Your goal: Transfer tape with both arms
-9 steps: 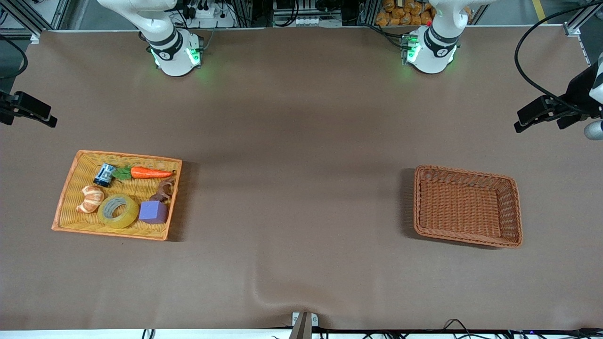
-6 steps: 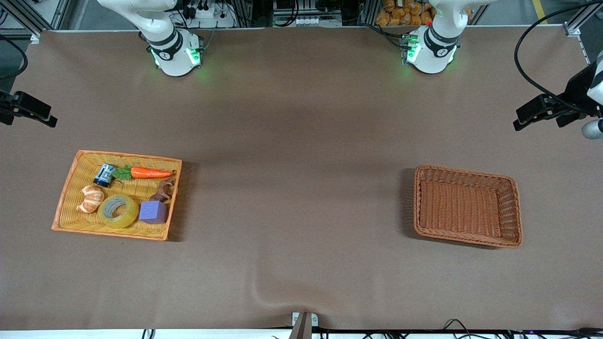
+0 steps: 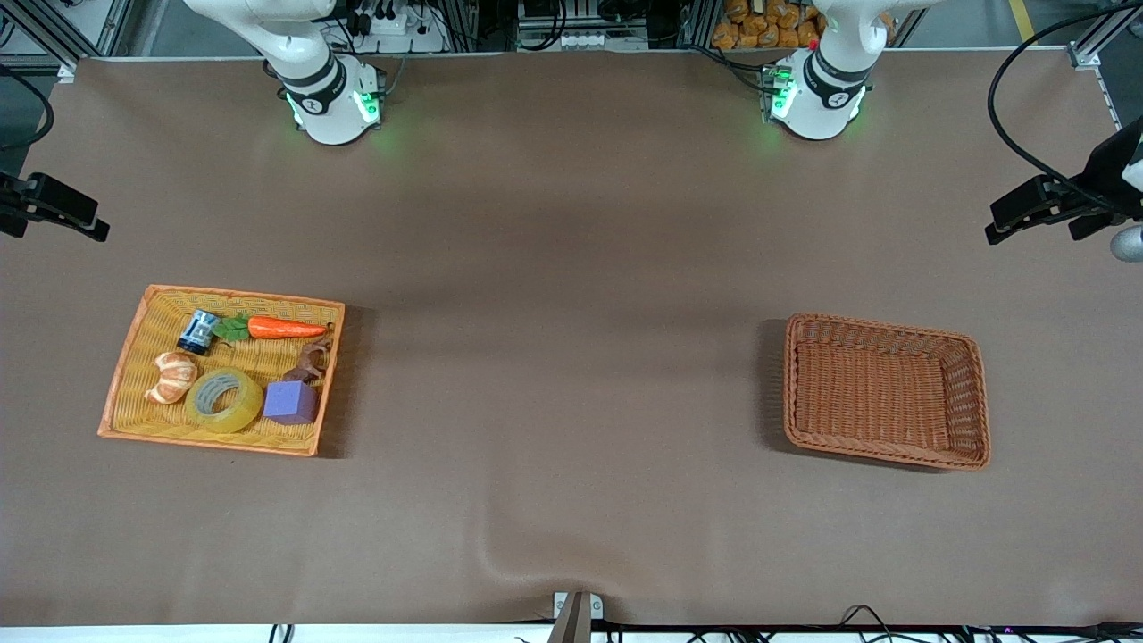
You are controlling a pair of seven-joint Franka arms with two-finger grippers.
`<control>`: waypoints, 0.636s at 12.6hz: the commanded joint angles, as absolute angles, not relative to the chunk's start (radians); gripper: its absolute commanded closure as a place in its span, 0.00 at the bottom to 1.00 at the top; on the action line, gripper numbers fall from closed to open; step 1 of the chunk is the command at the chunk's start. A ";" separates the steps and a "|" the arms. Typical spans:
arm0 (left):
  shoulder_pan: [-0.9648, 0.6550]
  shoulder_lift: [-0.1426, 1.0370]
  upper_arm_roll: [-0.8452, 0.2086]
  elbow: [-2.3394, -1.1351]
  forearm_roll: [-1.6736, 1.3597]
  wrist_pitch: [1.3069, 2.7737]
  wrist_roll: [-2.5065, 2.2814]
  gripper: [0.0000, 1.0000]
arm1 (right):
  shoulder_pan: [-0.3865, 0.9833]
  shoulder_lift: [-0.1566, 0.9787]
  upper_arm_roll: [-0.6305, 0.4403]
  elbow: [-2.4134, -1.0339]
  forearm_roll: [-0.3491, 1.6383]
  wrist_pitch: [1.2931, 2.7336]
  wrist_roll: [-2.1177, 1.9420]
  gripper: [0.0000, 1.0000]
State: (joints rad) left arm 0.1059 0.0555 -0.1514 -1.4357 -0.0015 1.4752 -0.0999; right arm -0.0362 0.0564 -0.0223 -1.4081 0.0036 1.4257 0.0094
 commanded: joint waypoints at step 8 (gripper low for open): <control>0.103 0.048 -0.163 -1.439 0.026 1.462 -0.095 0.00 | -0.035 0.066 -0.017 -1.397 0.009 1.422 0.012 0.00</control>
State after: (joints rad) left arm 0.1042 0.0555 -0.1564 -1.4367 0.0001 1.4705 -0.0999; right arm -0.0348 0.0568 -0.0213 -1.4082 0.0036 1.4257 0.0093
